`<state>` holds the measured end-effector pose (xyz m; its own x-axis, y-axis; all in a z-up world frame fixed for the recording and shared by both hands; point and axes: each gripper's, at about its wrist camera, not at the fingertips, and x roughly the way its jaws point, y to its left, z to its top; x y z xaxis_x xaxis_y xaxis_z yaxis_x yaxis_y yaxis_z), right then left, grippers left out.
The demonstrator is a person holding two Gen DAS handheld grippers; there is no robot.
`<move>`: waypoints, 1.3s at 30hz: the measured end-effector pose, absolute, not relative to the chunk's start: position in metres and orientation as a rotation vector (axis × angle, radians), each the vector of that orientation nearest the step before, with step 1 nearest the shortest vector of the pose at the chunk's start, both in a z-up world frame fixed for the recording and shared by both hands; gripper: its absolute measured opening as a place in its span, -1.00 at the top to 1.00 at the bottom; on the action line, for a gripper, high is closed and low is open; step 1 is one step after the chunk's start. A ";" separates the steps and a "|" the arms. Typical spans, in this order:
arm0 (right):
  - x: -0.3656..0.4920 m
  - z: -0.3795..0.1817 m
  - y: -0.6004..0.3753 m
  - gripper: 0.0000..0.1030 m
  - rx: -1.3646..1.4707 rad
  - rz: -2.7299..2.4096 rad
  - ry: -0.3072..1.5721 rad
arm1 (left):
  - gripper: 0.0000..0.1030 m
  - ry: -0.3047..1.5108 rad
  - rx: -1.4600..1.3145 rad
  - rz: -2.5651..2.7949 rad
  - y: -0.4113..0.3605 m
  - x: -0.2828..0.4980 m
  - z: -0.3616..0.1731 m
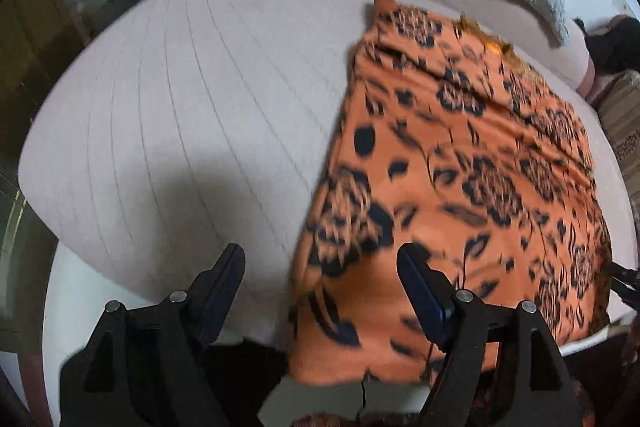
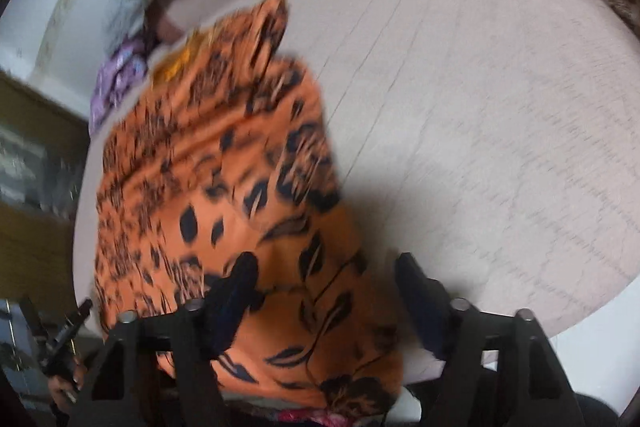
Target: Fold small clothes
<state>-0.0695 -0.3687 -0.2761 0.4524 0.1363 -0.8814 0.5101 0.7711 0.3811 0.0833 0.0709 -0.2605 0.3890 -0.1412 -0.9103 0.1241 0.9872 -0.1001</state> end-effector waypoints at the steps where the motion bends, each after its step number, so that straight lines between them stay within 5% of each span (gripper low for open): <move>1: -0.067 -0.281 -0.359 -0.04 0.647 -0.243 1.133 | -0.45 1.177 -0.026 -0.167 0.073 0.082 -0.264; 4: -0.067 -0.277 -0.343 0.37 0.522 -0.255 1.140 | 0.76 1.233 -0.074 -0.184 0.078 0.080 -0.274; 9: -0.075 -0.269 -0.355 0.39 0.541 -0.278 1.102 | 0.74 1.226 -0.096 -0.233 0.079 0.076 -0.268; 10: -0.077 -0.270 -0.359 0.39 0.561 -0.284 1.102 | 0.55 1.229 -0.101 -0.241 0.080 0.076 -0.268; 11: -0.077 -0.271 -0.361 0.30 0.576 -0.285 1.112 | 0.08 1.243 -0.103 -0.241 0.081 0.077 -0.270; 12: -0.077 -0.274 -0.364 0.12 0.586 -0.292 1.140 | -0.17 1.260 -0.101 -0.227 0.081 0.079 -0.272; 13: -0.077 -0.276 -0.364 -0.42 0.589 -0.302 1.159 | -0.39 1.270 -0.101 -0.209 0.083 0.080 -0.273; 15: -0.076 -0.281 -0.360 -0.55 0.576 -0.303 1.181 | -0.38 1.288 -0.119 -0.205 0.084 0.081 -0.279; 16: -0.074 -0.281 -0.355 -0.54 0.548 -0.288 1.185 | -0.37 1.305 -0.129 -0.210 0.084 0.080 -0.282; 18: -0.072 -0.279 -0.343 -0.29 0.458 -0.252 1.192 | -0.02 1.303 -0.091 -0.180 0.084 0.078 -0.283; 19: -0.070 -0.279 -0.337 0.18 0.416 -0.239 1.203 | 0.26 1.297 -0.075 -0.181 0.084 0.077 -0.282; 20: -0.070 -0.278 -0.330 0.47 0.376 -0.221 1.211 | 0.74 1.293 -0.092 -0.213 0.086 0.077 -0.280; 21: -0.070 -0.276 -0.326 0.59 0.361 -0.199 1.211 | 0.90 1.300 -0.122 -0.243 0.088 0.077 -0.279; 22: -0.070 -0.274 -0.323 0.79 0.356 -0.173 1.215 | 0.90 1.309 -0.144 -0.259 0.089 0.078 -0.278; 31: -0.067 -0.231 -0.357 0.83 0.591 -0.026 1.080 | 0.90 1.199 -0.244 -0.425 0.095 0.113 -0.216; 39: 0.008 -0.174 -0.408 0.83 0.769 -0.008 0.840 | 0.90 1.071 -0.242 -0.463 0.061 0.244 -0.148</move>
<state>0.0077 -0.4085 -0.1740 0.6837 0.2835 -0.6725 0.2956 0.7349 0.6103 0.2441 0.0605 -0.1480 0.3959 -0.4761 -0.7852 0.2462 0.8788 -0.4087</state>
